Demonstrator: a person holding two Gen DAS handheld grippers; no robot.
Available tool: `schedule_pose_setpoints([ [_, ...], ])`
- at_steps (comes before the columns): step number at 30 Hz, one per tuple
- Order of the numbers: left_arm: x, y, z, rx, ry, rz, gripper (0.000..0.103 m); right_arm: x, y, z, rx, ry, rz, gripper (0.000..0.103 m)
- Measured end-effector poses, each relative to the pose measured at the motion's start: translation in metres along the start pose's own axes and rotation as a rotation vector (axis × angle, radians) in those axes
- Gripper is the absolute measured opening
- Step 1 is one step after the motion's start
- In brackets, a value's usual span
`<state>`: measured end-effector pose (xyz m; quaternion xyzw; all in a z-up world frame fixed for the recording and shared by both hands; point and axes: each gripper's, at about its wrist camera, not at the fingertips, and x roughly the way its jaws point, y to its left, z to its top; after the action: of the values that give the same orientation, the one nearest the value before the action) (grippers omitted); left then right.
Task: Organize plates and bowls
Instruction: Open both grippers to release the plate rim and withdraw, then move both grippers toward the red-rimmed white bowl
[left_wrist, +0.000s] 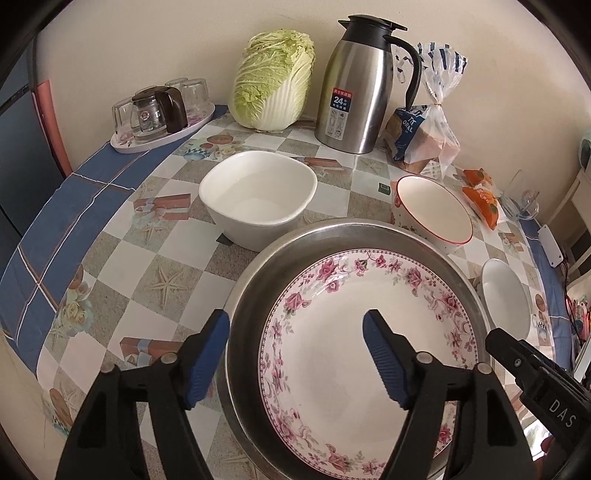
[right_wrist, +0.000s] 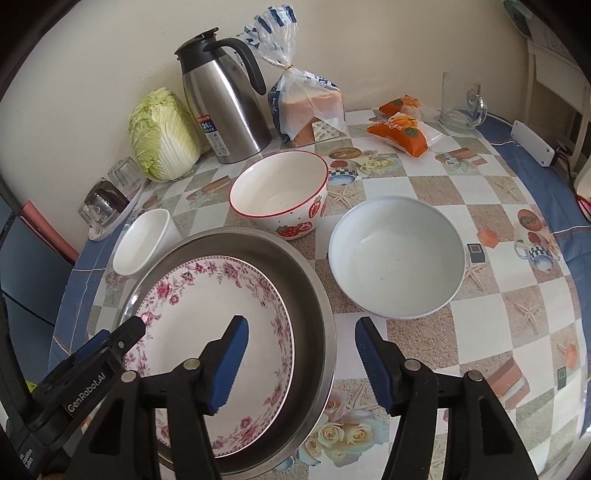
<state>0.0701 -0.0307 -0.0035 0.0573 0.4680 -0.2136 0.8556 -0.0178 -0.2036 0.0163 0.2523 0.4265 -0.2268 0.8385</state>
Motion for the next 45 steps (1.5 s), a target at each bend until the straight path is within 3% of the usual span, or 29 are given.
schedule_pose_setpoints([
  [9, 0.003, -0.006, -0.001, 0.033, 0.006, 0.022, 0.079, 0.003, -0.001, -0.002, -0.02, 0.013, -0.009, 0.083],
  [12, 0.003, -0.007, -0.002, 0.038, 0.002, 0.03, 0.089, 0.004, -0.002, -0.002, -0.024, 0.017, -0.014, 0.085],
  [26, 0.009, -0.009, -0.004, 0.052, 0.02, 0.06, 0.09, 0.007, -0.004, -0.004, -0.036, 0.029, -0.041, 0.092],
  [29, 0.009, -0.01, -0.005, 0.059, 0.023, 0.067, 0.091, 0.007, -0.004, -0.004, -0.04, 0.03, -0.046, 0.103],
  [35, 0.01, -0.01, -0.006, 0.06, 0.023, 0.073, 0.098, 0.005, -0.005, -0.005, -0.045, 0.025, -0.052, 0.103],
  [45, 0.008, -0.012, -0.006, 0.067, 0.012, 0.068, 0.098, 0.002, -0.004, -0.006, -0.07, 0.01, -0.07, 0.103],
])
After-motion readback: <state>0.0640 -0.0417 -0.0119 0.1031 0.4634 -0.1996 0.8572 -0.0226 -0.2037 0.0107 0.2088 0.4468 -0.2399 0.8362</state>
